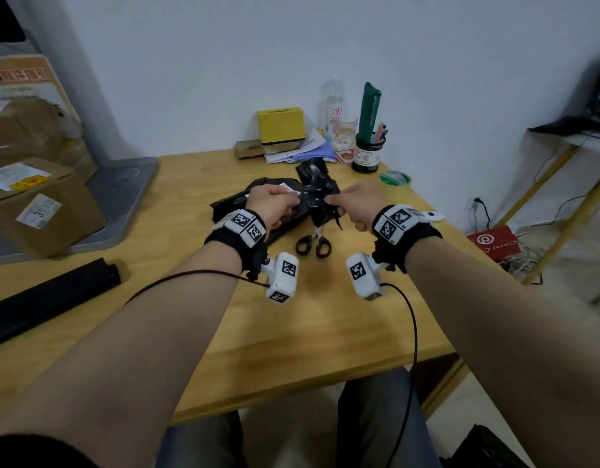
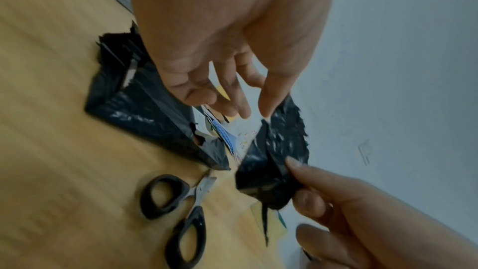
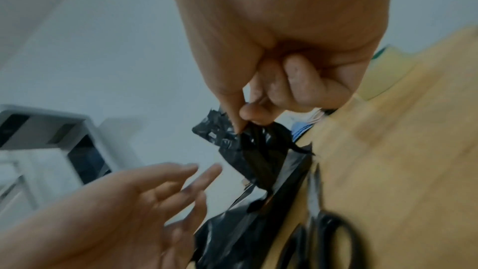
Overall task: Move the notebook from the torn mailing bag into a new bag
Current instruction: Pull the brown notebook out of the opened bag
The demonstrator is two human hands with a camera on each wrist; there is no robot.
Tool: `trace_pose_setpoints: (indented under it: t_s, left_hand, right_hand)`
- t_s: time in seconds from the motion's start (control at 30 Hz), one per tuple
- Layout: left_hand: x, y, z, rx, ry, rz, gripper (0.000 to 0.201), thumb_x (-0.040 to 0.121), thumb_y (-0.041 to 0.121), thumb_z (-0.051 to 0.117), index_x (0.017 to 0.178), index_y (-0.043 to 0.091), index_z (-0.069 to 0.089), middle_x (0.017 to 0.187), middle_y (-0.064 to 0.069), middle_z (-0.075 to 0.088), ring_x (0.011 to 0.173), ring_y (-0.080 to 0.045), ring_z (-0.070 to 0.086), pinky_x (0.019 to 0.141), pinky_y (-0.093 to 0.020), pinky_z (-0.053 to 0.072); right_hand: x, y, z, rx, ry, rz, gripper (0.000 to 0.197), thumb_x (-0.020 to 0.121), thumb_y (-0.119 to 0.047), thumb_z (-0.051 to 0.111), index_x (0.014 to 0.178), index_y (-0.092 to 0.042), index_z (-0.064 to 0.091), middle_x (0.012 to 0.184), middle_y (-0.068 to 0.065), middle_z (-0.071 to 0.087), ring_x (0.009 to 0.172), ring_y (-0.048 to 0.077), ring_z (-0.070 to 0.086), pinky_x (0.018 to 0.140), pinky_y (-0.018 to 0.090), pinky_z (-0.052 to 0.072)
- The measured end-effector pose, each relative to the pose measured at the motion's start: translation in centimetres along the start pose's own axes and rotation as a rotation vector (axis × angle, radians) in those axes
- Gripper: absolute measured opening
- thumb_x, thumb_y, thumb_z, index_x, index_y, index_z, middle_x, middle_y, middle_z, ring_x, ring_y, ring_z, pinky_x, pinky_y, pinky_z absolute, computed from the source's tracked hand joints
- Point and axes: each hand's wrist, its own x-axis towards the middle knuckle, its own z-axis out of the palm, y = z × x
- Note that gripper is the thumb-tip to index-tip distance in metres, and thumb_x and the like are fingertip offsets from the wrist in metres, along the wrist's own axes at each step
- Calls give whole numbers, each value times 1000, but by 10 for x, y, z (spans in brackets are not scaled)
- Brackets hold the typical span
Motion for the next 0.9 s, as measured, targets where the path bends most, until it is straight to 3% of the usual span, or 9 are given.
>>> trace_pose_setpoints:
  t_s: [0.1, 0.23, 0.33, 0.43, 0.57, 0.63, 0.7, 0.8, 0.9]
  left_hand:
    - [14, 0, 19, 39, 36, -11, 20, 88, 11, 68, 80, 24, 55, 84, -7, 63, 70, -17, 57, 53, -23, 39]
    - [27, -1, 37, 54, 9, -28, 14, 88, 15, 68, 92, 24, 59, 93, -7, 68, 76, -19, 58, 51, -24, 40]
    - [33, 0, 36, 50, 4, -26, 19, 90, 16, 67, 109, 20, 63, 87, -2, 66, 70, -15, 57, 49, -23, 41]
    - [41, 2, 26, 41, 21, -46, 17, 91, 12, 67, 108, 18, 67, 86, 0, 65, 68, -14, 56, 49, -23, 40]
    - [57, 7, 2, 53, 86, -61, 11, 91, 13, 63, 93, 21, 70, 103, -2, 67, 90, -18, 58, 59, -26, 41]
    - [67, 9, -12, 70, 110, -54, 12, 93, 16, 60, 99, 21, 70, 108, -2, 66, 95, -18, 56, 65, -27, 43]
    - [75, 11, -24, 93, 115, -74, 19, 93, 23, 62, 109, 17, 70, 113, -2, 67, 101, -20, 56, 70, -28, 43]
    - [88, 8, -40, 140, 98, -165, 33, 92, 30, 63, 120, 12, 66, 124, -5, 65, 110, -23, 55, 76, -31, 45]
    - [99, -2, -54, 209, 29, -273, 33, 98, 30, 56, 126, 12, 65, 134, -3, 57, 120, -24, 49, 82, -38, 45]
  right_hand:
    - [17, 23, -26, 89, 128, 138, 25, 98, -20, 63, 76, -11, 55, 72, 8, 60, 44, 16, 33, 40, 22, 27]
    - [23, 46, -43, 268, 143, 328, 13, 103, -12, 53, 92, -4, 55, 79, 8, 68, 49, 17, 34, 53, 27, 32]
    - [27, 49, -40, 334, 185, 315, 11, 100, -13, 55, 95, -2, 55, 88, 12, 70, 50, 17, 39, 51, 27, 38]
    - [30, 36, -28, 312, 225, 233, 43, 96, -15, 55, 135, -3, 44, 87, 11, 65, 50, 17, 42, 46, 23, 40]
    - [33, 8, -2, 300, -14, 159, 32, 99, -20, 59, 126, -2, 58, 94, 10, 63, 57, 20, 49, 51, 27, 45]
    - [35, -5, 17, 318, -116, 152, 34, 98, -19, 64, 126, 0, 60, 104, 12, 61, 67, 24, 57, 54, 31, 53]
    - [40, -16, 34, 343, -175, 172, 38, 97, -19, 67, 128, 0, 57, 122, 14, 55, 89, 30, 63, 59, 36, 60]
    - [47, -30, 54, 334, -261, 258, 39, 98, -21, 66, 131, -3, 54, 131, 11, 48, 116, 41, 58, 64, 42, 62]
    - [54, -37, 70, 269, -344, 330, 50, 98, -24, 65, 142, -8, 48, 142, 15, 45, 118, 44, 57, 79, 50, 62]
